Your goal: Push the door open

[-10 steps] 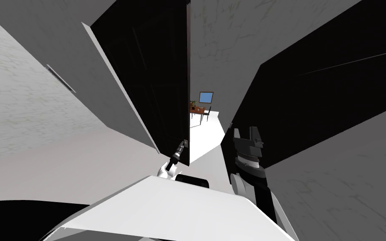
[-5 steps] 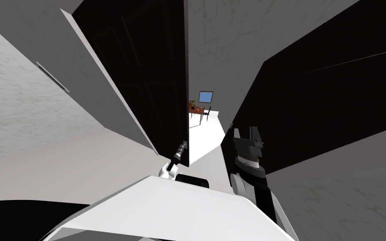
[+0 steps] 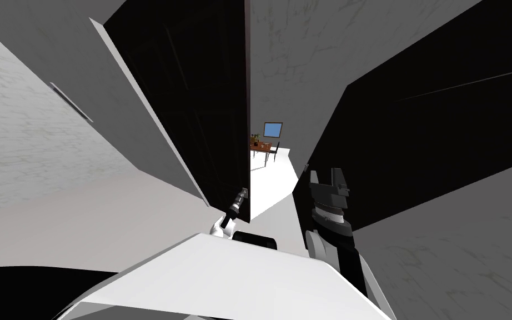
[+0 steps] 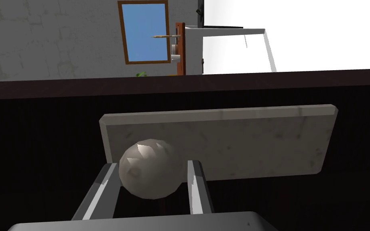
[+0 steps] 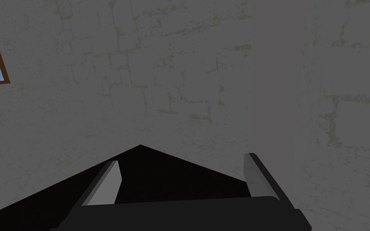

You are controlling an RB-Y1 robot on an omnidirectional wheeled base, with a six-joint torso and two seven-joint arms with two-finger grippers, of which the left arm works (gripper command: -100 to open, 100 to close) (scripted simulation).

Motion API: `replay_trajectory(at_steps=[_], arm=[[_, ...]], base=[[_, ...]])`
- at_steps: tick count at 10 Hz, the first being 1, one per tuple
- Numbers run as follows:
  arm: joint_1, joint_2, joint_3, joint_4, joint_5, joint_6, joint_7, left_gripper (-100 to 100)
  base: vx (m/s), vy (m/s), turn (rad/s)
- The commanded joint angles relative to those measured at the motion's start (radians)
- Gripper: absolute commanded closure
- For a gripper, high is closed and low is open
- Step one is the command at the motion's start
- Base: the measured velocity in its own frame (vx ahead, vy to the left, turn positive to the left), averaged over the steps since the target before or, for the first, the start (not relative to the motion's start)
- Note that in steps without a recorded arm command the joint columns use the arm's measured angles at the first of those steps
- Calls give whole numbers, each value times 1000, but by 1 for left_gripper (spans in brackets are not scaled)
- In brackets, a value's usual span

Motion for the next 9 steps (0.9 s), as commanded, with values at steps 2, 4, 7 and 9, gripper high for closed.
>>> replay_trajectory(at_steps=[2,4,7,9], arm=[[-14,28,23,12,14,-7,-8,100],[-14,35,30,12,19,-7,-10,100],[-16,62,64,13,40,-5,-24,100],[-10,58,53,10,37,-7,-20,-100]], base=[[140,-72,28],[139,-56,21],[197,-70,84],[-80,-42,24]])
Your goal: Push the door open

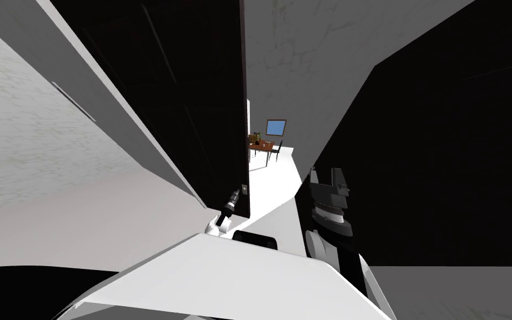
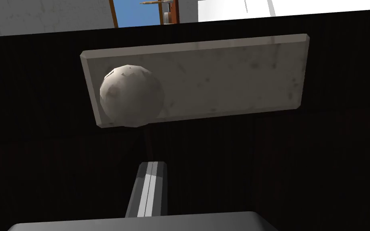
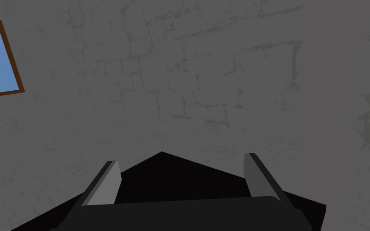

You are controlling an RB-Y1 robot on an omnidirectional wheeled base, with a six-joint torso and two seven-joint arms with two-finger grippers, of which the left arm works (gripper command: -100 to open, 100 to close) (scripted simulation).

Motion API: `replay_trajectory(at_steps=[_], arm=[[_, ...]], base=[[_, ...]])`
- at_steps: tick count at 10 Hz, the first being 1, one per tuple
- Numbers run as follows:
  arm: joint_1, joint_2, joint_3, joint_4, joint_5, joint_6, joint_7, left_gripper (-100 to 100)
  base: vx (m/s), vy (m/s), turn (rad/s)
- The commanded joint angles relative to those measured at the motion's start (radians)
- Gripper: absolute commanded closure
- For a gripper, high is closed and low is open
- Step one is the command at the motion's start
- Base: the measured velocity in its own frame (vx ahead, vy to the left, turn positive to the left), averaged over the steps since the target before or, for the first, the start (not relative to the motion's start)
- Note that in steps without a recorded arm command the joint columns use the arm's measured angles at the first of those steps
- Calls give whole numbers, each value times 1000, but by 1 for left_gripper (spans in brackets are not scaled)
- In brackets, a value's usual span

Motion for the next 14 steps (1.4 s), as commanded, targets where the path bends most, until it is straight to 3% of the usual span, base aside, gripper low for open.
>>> replay_trajectory(at_steps=[1,4,7,9,14], arm=[[0,2,-2,-1,1,2,4,-100],[-1,-8,-7,-6,3,8,14,-100],[-3,-45,-12,-11,6,15,24,-100],[4,-25,-11,-25,6,22,21,-100],[7,-12,-2,-19,10,9,15,-100]], base=[[-162,-22,9],[-213,-3,23],[-210,-38,26],[3,-24,-17],[205,-13,-22]])
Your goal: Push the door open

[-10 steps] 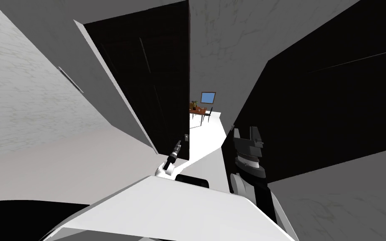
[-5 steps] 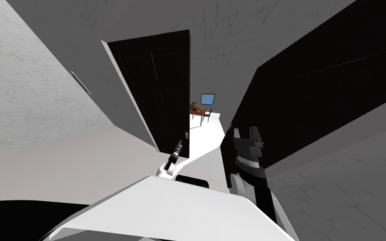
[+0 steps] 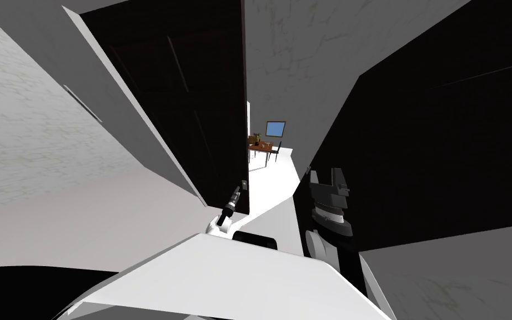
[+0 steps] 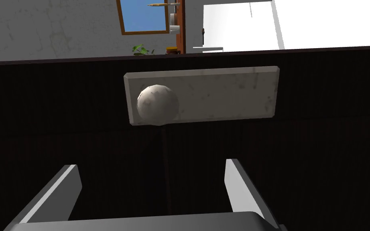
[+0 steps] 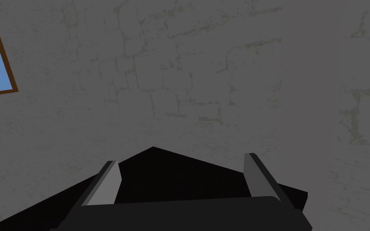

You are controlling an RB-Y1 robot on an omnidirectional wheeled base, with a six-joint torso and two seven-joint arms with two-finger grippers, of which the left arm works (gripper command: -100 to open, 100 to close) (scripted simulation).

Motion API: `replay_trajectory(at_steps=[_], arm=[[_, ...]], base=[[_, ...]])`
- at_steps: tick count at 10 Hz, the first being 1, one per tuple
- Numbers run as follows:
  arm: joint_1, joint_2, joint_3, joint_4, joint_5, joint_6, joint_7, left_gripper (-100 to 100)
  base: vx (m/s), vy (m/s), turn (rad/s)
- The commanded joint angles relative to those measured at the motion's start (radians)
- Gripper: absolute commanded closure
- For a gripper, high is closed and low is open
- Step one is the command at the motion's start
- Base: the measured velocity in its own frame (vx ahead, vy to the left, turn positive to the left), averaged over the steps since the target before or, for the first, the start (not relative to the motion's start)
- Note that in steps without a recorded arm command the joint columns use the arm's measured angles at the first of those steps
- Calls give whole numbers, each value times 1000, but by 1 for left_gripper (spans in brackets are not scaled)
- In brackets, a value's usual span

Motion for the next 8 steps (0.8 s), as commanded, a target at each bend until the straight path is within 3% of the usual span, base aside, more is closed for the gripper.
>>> replay_trajectory(at_steps=[1,5,6,7,8], arm=[[3,-2,3,-2,1,-2,-3,-100],[5,-23,10,3,5,-12,-8,-100],[9,-20,8,-7,3,-6,-7,-100],[9,-20,8,-7,3,-6,-7,100],[9,-20,8,-7,3,-6,-7,100]], base=[[196,-24,-26],[186,-9,-25],[71,-6,8],[-16,-1,-2],[-27,2,-12]])
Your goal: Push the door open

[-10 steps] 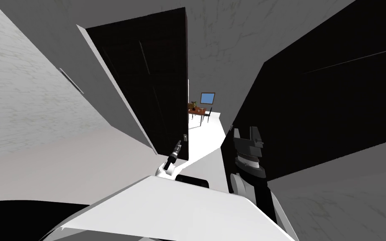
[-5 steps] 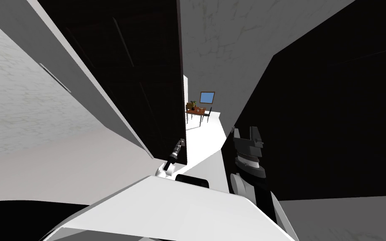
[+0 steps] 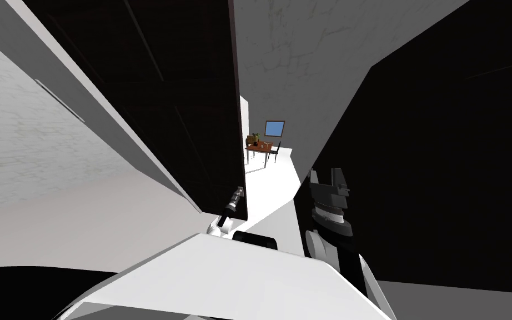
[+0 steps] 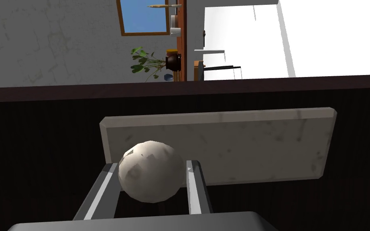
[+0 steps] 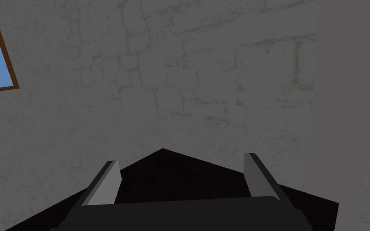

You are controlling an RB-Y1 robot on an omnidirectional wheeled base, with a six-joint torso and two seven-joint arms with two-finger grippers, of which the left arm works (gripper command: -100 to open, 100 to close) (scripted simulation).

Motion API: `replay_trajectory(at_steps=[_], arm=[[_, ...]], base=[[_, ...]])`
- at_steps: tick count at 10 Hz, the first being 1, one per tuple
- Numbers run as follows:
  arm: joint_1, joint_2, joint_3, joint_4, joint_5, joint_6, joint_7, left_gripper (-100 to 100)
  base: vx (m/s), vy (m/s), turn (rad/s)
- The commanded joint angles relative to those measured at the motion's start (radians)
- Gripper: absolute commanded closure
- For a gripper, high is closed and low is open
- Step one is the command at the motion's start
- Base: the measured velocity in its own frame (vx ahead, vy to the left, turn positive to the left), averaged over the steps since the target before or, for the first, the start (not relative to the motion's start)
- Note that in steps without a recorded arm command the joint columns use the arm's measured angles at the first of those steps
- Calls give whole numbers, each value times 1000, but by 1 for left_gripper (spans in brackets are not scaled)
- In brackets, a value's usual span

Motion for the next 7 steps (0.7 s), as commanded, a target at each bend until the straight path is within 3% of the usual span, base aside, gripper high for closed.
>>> replay_trajectory(at_steps=[1,4,5,7], arm=[[0,0,0,0,0,-1,0,100],[0,0,0,0,0,-1,0,100],[2,14,13,2,8,2,-5,100],[2,17,16,3,9,3,-5,100]], base=[[-16,3,-4],[-5,0,1],[87,-24,18],[124,-56,29]])
